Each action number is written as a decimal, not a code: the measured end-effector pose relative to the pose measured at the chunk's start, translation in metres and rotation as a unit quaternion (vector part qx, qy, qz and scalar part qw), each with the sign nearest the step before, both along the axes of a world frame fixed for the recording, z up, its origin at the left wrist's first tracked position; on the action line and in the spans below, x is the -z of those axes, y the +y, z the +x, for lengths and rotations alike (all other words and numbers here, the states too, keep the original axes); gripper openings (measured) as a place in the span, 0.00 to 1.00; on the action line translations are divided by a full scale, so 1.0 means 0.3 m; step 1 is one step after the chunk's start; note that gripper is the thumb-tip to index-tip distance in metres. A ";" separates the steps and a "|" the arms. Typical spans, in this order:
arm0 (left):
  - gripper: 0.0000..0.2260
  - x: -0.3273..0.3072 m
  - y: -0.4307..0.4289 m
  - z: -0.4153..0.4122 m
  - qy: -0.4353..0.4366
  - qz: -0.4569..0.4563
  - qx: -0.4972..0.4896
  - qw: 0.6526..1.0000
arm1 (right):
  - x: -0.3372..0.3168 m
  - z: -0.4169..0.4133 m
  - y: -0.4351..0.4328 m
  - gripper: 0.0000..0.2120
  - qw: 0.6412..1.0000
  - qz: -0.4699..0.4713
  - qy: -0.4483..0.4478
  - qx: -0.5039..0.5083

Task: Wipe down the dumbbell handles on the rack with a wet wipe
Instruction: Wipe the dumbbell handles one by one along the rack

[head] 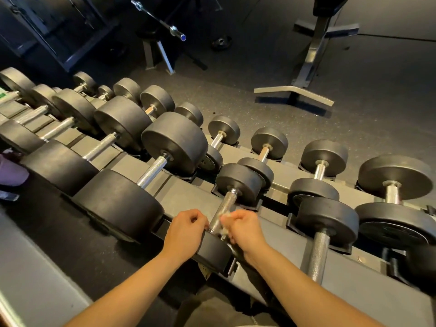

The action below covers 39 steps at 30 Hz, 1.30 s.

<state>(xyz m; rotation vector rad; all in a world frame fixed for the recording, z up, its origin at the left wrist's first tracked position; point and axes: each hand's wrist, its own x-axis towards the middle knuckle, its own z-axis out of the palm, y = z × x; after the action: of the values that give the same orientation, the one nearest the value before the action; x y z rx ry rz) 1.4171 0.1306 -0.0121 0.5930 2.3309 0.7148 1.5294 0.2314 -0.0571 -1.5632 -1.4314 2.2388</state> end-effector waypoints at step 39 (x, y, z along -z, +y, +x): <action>0.12 0.025 -0.039 0.022 0.004 0.118 -0.146 0.982 | -0.069 -0.054 0.105 0.08 0.781 0.365 0.133 -0.488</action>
<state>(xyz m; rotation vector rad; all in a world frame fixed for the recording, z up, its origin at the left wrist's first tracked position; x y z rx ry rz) 1.4238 0.1190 -0.0198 0.3550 2.3849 1.1374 1.5131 0.2627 -0.0363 -0.2061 -2.8948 1.5928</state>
